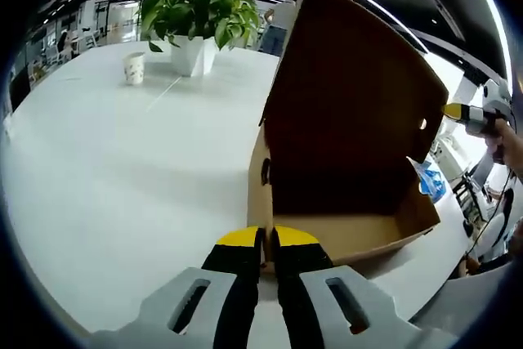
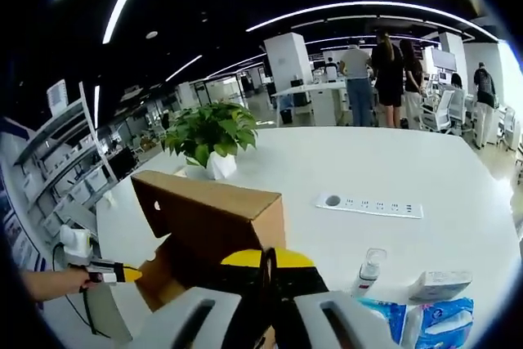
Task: Operate the shoe box by opening the lid, removing the specified soft item, and placing it in the target area until the item is outside and the box remains undamaged.
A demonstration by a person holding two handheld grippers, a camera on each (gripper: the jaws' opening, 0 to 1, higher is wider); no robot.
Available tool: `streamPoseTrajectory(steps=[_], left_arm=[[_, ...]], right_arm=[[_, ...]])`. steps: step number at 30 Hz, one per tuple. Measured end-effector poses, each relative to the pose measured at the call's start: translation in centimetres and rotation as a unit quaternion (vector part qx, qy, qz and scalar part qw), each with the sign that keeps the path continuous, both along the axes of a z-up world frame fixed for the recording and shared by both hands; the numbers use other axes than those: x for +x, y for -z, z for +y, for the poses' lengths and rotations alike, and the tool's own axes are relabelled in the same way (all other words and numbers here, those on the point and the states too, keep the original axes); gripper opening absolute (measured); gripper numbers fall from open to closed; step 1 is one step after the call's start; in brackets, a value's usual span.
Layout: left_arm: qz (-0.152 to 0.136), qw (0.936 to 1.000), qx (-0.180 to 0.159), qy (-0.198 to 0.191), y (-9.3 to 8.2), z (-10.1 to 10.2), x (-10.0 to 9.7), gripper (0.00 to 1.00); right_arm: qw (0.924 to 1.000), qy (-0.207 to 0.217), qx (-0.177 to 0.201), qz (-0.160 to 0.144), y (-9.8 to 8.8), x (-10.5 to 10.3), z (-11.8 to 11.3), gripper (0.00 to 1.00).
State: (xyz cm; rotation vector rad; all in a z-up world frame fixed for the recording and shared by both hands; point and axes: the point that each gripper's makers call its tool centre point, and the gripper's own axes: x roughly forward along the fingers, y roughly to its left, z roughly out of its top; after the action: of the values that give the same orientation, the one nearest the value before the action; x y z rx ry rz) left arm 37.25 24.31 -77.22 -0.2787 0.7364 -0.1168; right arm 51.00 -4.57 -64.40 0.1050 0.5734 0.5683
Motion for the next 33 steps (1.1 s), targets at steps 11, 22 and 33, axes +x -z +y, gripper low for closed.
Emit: streamPoseTrajectory(steps=[11, 22, 33], left_arm=[[0.003, 1.0000, -0.001, 0.003, 0.0, -0.1, 0.0, 0.03], [0.006, 0.9998, 0.013, 0.016, 0.0, -0.2, 0.0, 0.04], [0.010, 0.9983, 0.046, 0.035, -0.1, 0.1, 0.1, 0.04]], right_arm=[[0.9999, 0.005, 0.011, 0.002, 0.0, -1.4, 0.0, 0.00], [0.9987, 0.021, 0.044, 0.014, 0.3, -3.0, -0.2, 0.00], [0.9973, 0.026, 0.066, 0.019, 0.3, -4.4, -0.1, 0.00]])
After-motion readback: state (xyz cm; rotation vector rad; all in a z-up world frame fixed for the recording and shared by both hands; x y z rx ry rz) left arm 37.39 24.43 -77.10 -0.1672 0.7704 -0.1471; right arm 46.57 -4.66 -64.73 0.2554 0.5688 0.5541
